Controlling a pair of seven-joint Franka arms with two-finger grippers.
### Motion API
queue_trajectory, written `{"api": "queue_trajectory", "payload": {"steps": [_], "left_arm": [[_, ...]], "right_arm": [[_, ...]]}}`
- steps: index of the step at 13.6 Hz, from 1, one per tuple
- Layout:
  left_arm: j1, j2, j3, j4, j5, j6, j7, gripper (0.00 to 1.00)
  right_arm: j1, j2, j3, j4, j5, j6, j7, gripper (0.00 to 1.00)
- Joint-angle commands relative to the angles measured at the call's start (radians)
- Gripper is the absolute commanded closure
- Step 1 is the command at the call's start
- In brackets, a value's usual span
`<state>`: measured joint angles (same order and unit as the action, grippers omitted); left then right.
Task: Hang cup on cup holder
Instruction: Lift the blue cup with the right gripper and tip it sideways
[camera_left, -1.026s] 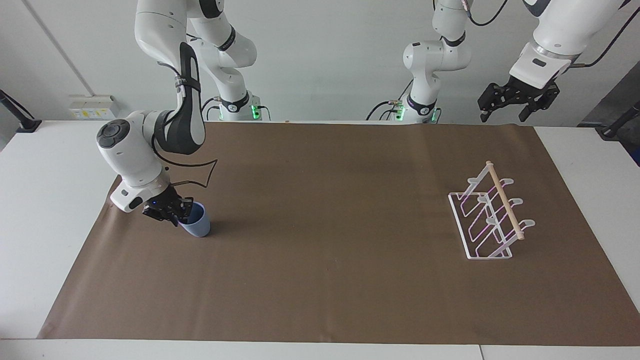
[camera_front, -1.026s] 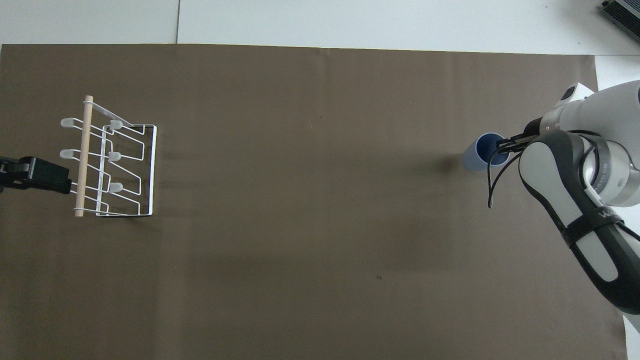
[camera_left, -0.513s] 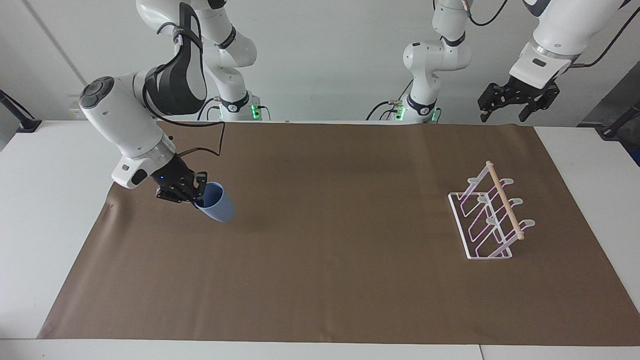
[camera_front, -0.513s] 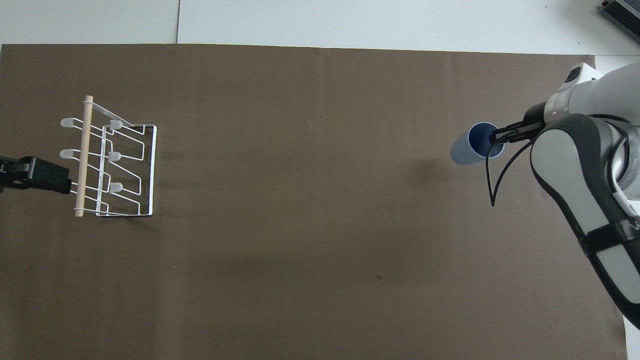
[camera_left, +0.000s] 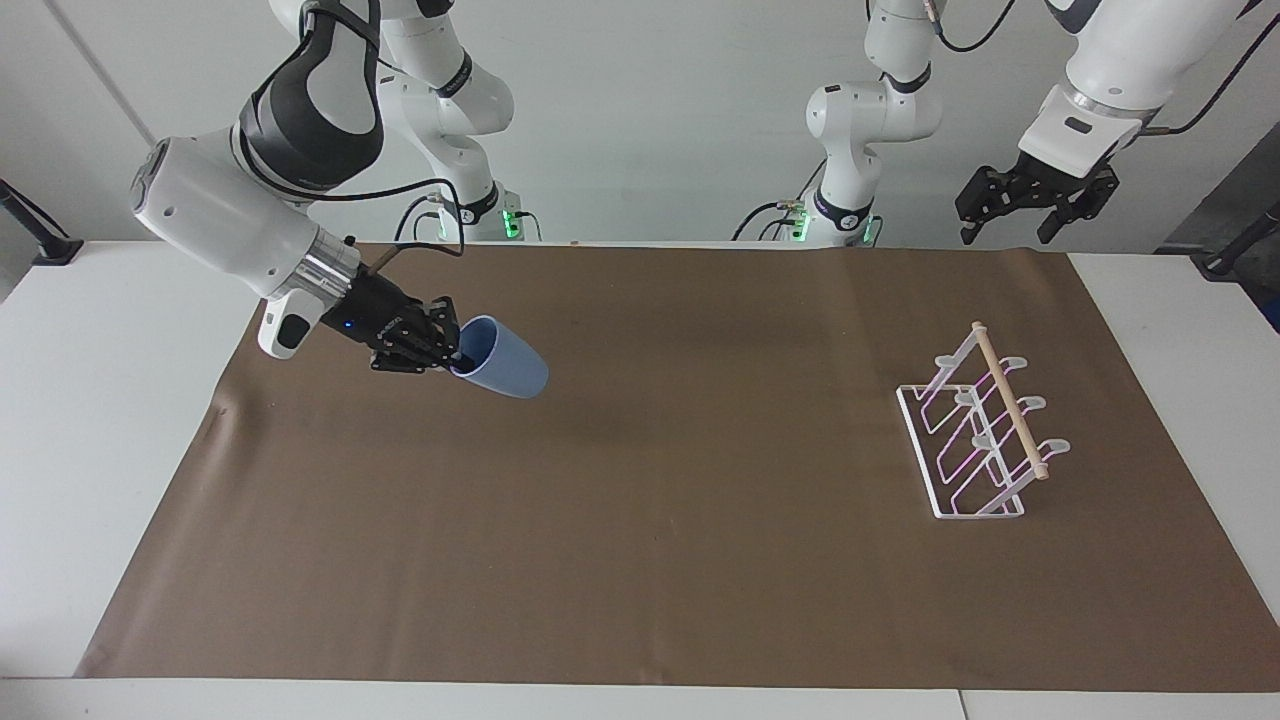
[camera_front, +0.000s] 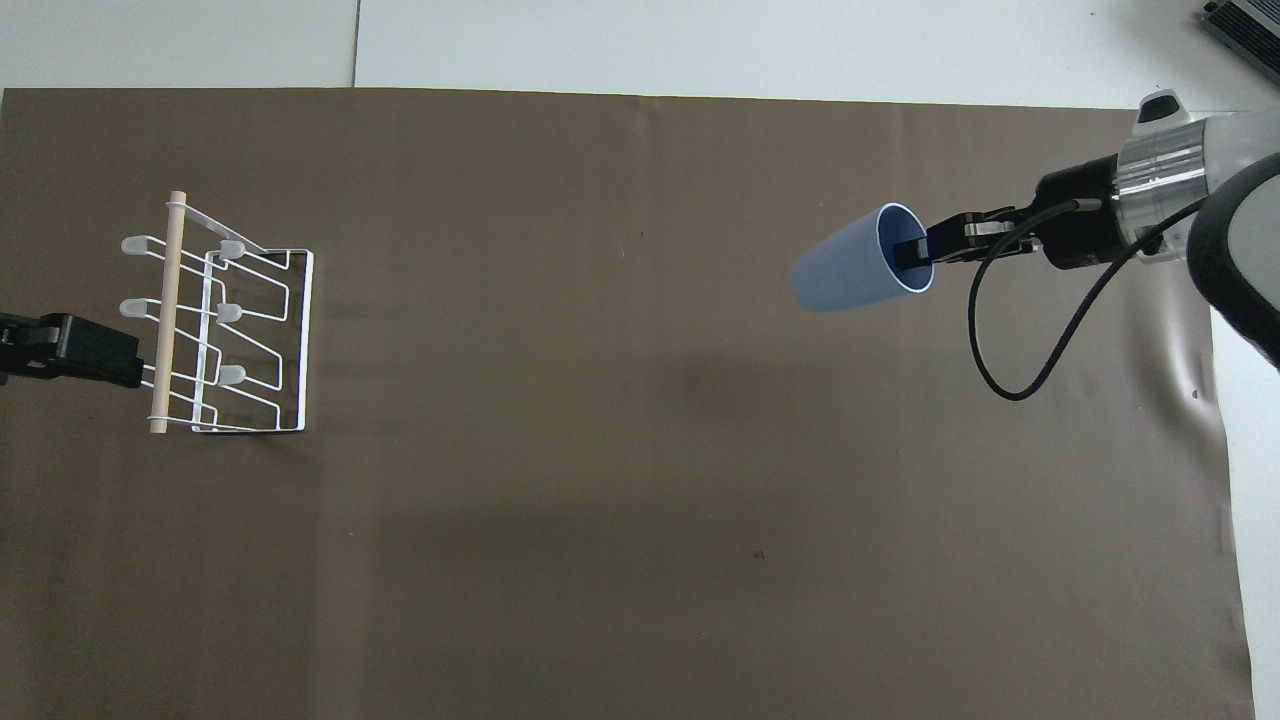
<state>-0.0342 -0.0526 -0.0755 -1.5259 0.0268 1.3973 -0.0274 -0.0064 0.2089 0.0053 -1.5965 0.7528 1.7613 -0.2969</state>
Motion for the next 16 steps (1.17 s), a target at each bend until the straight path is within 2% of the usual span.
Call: {"api": "queue_trajectory", "payload": {"steps": [1, 4, 7, 9, 13, 16], "left_arm": [[-0.007, -0.020, -0.003, -0.020, 0.010, -0.012, -0.009, 0.00], [-0.007, -0.033, -0.012, -0.017, 0.002, -0.035, -0.038, 0.00], [0.007, -0.032, -0.006, -0.020, -0.119, -0.024, -0.156, 0.00], [0.005, -0.026, -0.007, -0.020, -0.191, 0.006, -0.250, 0.00], [-0.003, -0.016, -0.010, -0.017, -0.384, 0.097, -0.566, 0.00], [-0.006, -0.013, -0.010, -0.016, -0.529, 0.169, -0.792, 0.00]], "right_arm": [[-0.011, -0.019, 0.039, -0.002, 0.129, -0.045, 0.106, 1.00], [-0.004, -0.029, 0.054, -0.007, 0.270, -0.039, 0.217, 1.00], [-0.001, -0.042, 0.054, -0.031, 0.429, -0.049, 0.235, 1.00], [0.000, -0.078, 0.054, -0.101, 0.561, -0.046, 0.257, 1.00], [0.023, -0.118, 0.056, -0.230, 0.741, -0.033, 0.257, 1.00], [0.048, -0.108, 0.058, -0.258, 0.838, -0.002, 0.257, 1.00]]}}
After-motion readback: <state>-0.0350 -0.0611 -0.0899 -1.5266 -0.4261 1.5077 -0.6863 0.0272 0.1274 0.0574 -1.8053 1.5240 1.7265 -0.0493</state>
